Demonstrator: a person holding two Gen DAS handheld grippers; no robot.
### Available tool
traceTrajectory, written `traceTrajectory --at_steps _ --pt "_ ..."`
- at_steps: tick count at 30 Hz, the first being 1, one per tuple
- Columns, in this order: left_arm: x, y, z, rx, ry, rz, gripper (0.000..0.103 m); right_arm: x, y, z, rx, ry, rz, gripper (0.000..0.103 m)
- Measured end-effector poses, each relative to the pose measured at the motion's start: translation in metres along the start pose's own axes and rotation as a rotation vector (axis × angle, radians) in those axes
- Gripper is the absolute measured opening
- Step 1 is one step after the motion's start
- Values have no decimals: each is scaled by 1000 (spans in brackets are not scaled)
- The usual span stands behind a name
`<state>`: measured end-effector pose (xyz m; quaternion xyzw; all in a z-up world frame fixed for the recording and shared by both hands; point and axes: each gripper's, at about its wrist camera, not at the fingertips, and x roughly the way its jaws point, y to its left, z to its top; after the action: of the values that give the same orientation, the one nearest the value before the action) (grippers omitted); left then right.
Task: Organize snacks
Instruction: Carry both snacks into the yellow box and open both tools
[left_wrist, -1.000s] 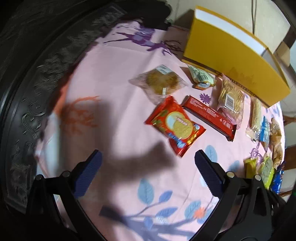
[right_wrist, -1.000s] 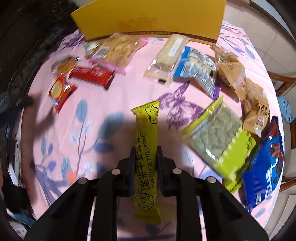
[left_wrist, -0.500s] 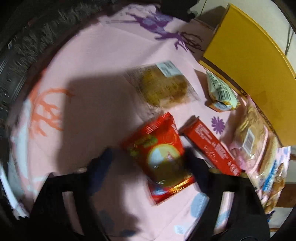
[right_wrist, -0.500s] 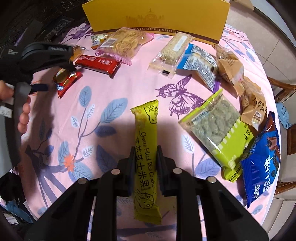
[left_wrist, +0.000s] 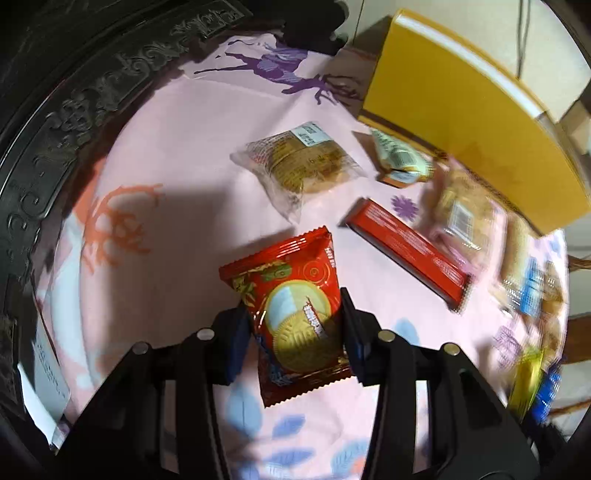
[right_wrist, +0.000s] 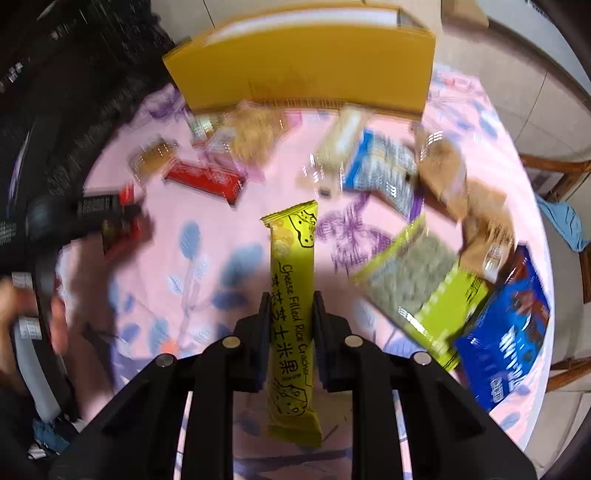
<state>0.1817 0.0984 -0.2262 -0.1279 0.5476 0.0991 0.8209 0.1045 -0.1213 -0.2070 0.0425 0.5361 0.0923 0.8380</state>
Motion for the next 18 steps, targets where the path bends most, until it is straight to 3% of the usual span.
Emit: traceTrajectory --at_steps 7,12,18 --pt "-49 -22 0 87 -86 -76 44 -29 2 27 3 -88 30 21" --pt "-57 -54 28 129 -104 -127 44 -38 -9 55 28 -126 25 21" --pt "-66 -118 75 235 -171 -155 44 -52 -29 115 30 -187 18 21"
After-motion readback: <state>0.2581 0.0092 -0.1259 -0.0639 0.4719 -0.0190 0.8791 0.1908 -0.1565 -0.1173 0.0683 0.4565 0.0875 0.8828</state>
